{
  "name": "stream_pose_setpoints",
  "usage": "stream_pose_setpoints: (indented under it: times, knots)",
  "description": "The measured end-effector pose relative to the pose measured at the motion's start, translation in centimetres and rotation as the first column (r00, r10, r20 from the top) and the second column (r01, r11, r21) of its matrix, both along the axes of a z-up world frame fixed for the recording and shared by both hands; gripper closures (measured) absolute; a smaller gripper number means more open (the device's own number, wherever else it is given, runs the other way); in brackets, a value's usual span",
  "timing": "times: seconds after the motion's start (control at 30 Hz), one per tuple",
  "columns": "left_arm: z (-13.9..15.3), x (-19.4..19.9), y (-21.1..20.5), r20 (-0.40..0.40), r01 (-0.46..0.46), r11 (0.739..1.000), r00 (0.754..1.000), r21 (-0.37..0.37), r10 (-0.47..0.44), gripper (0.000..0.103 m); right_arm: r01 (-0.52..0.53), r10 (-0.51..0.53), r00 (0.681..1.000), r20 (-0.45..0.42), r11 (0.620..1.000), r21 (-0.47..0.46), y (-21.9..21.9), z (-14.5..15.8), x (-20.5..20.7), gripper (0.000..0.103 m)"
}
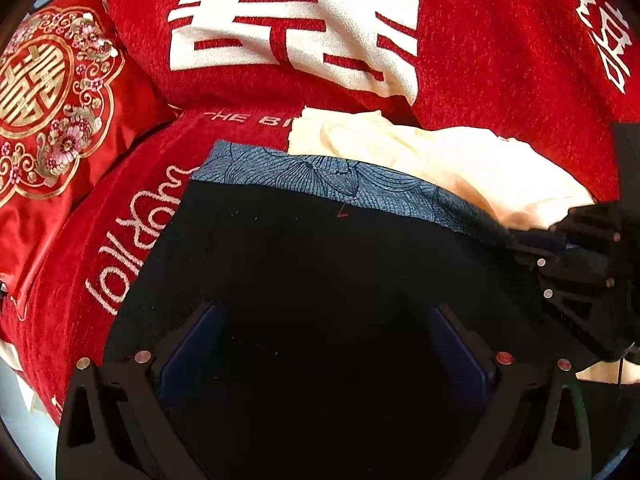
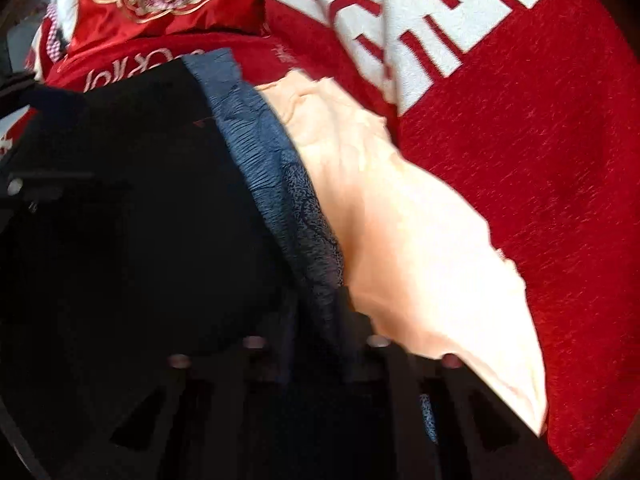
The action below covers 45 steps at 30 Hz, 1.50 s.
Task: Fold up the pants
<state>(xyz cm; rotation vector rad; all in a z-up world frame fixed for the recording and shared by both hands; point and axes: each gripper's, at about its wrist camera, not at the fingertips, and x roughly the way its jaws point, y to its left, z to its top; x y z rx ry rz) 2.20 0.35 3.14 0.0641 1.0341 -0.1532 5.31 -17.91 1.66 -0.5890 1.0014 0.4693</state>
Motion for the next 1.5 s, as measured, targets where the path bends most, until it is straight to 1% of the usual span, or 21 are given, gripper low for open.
stream_pose_setpoints:
  times: [0.07, 0.13, 0.2, 0.33, 0.4, 0.47, 0.57, 0.67, 0.7, 0.77, 0.8, 0.83, 0.87, 0.9, 0.97, 1.0, 1.07, 1.23, 1.4, 1.47, 1.5]
  knots:
    - [0.0, 0.2, 0.3, -0.008, -0.012, 1.000, 1.000, -0.009, 0.012, 0.000, 0.040, -0.038, 0.999, -0.028, 0.997, 0.063, -0.7, 0.6, 0.2, 0.097]
    - [0.2, 0.4, 0.7, -0.016, -0.020, 0.999, 1.000, -0.032, 0.019, 0.000, 0.064, -0.063, 0.998, -0.015, 0.990, 0.127, -1.4, 2.3, -0.1, 0.099]
    - [0.4, 0.8, 0.9, -0.033, -0.028, 0.998, 0.999, -0.062, 0.026, 0.000, 0.056, -0.057, 0.998, 0.006, 0.987, 0.148, -1.3, 3.3, -0.9, 0.099]
    - [1.2, 2.6, 1.0, -0.100, -0.072, 0.983, 0.993, -0.171, 0.056, 0.000, 0.002, -0.009, 0.998, 0.063, 0.994, 0.106, 0.1, 3.9, -3.3, 0.099]
    - [1.7, 4.1, 1.2, -0.132, -0.135, 0.963, 0.986, -0.233, 0.106, 0.000, -0.012, 0.005, 0.996, 0.090, 0.997, 0.076, 0.7, 3.7, -4.4, 0.099]
    - [1.6, 5.8, 1.1, -0.170, -0.200, 0.945, 0.973, -0.259, 0.159, 0.000, -0.018, 0.011, 0.994, 0.105, 0.998, 0.063, 1.1, 3.2, -5.3, 0.099]
    - [0.4, 8.9, 0.2, -0.252, -0.310, 0.930, 0.933, -0.200, 0.257, 0.000, -0.019, 0.013, 0.992, 0.127, 0.999, 0.045, 1.4, 3.0, -6.1, 0.099]
    - [-1.3, 11.3, -1.3, -0.335, -0.376, 0.916, 0.889, -0.140, 0.313, 0.000, -0.012, 0.004, 0.990, 0.142, 0.998, 0.057, 1.2, 3.4, -6.3, 0.099]
    - [-1.7, 11.9, -1.8, -0.341, -0.386, 0.917, 0.880, -0.104, 0.332, 0.000, -0.010, 0.001, 0.990, 0.140, 0.998, 0.066, 1.1, 3.5, -6.1, 0.099]
    - [-2.3, 12.9, -2.7, -0.336, -0.390, 0.919, 0.875, -0.063, 0.348, 0.000, -0.014, 0.004, 0.990, 0.140, 0.998, 0.068, 1.0, 3.6, -6.0, 0.099]
    - [-2.6, 13.3, -2.9, -0.340, -0.391, 0.918, 0.873, -0.060, 0.349, 0.005, -0.017, 0.008, 0.990, 0.140, 0.998, 0.065, 1.1, 3.6, -6.0, 0.099]
    - [-2.8, 13.5, -3.1, -0.329, -0.399, 0.917, 0.868, -0.019, 0.371, 0.036, -0.022, 0.013, 0.990, 0.140, 0.998, 0.060, 1.1, 3.5, -6.0, 0.099]
    - [-2.7, 13.7, -3.3, -0.310, -0.401, 0.915, 0.866, 0.040, 0.393, 0.060, -0.024, 0.016, 0.990, 0.140, 0.998, 0.058, 1.1, 3.5, -6.0, 0.099]
    - [-2.6, 13.6, -3.4, -0.298, -0.399, 0.914, 0.867, 0.067, 0.400, 0.064, -0.024, 0.015, 0.990, 0.140, 0.998, 0.061, 1.0, 3.5, -6.2, 0.099]
    - [-2.1, 13.0, -3.0, -0.288, -0.401, 0.916, 0.875, 0.022, 0.390, 0.083, -0.021, 0.011, 0.990, 0.139, 0.997, 0.074, 0.8, 3.6, -6.3, 0.099]
    - [-1.9, 12.5, -2.5, -0.284, -0.404, 0.915, 0.878, -0.006, 0.386, 0.085, -0.018, 0.007, 0.990, 0.138, 0.997, 0.081, 0.6, 3.7, -6.3, 0.099]
    - [-1.3, 11.2, -1.5, -0.279, -0.412, 0.908, 0.883, -0.076, 0.378, 0.092, -0.010, -0.003, 0.990, 0.138, 0.995, 0.096, 0.4, 4.1, -6.4, 0.099]
    - [1.6, 6.1, 0.5, -0.215, -0.402, 0.894, 0.908, -0.199, 0.360, 0.093, -0.024, 0.004, 0.987, 0.162, 0.992, 0.123, 0.4, 6.0, -7.8, 0.102]
    - [4.4, 1.4, 2.6, -0.167, -0.384, 0.883, 0.922, -0.272, 0.349, 0.093, -0.043, 0.019, 0.980, 0.197, 0.992, 0.119, 1.1, 8.1, -9.9, 0.102]
    - [4.9, 1.0, 2.7, -0.152, -0.372, 0.886, 0.927, -0.276, 0.342, 0.093, -0.014, -0.009, 0.987, 0.159, 0.990, 0.143, 0.2, 8.2, -9.7, 0.101]
    - [5.3, 0.8, 2.3, -0.135, -0.362, 0.892, 0.932, -0.270, 0.337, 0.093, 0.013, -0.036, 0.989, 0.142, 0.987, 0.160, -0.5, 8.1, -9.5, 0.096]
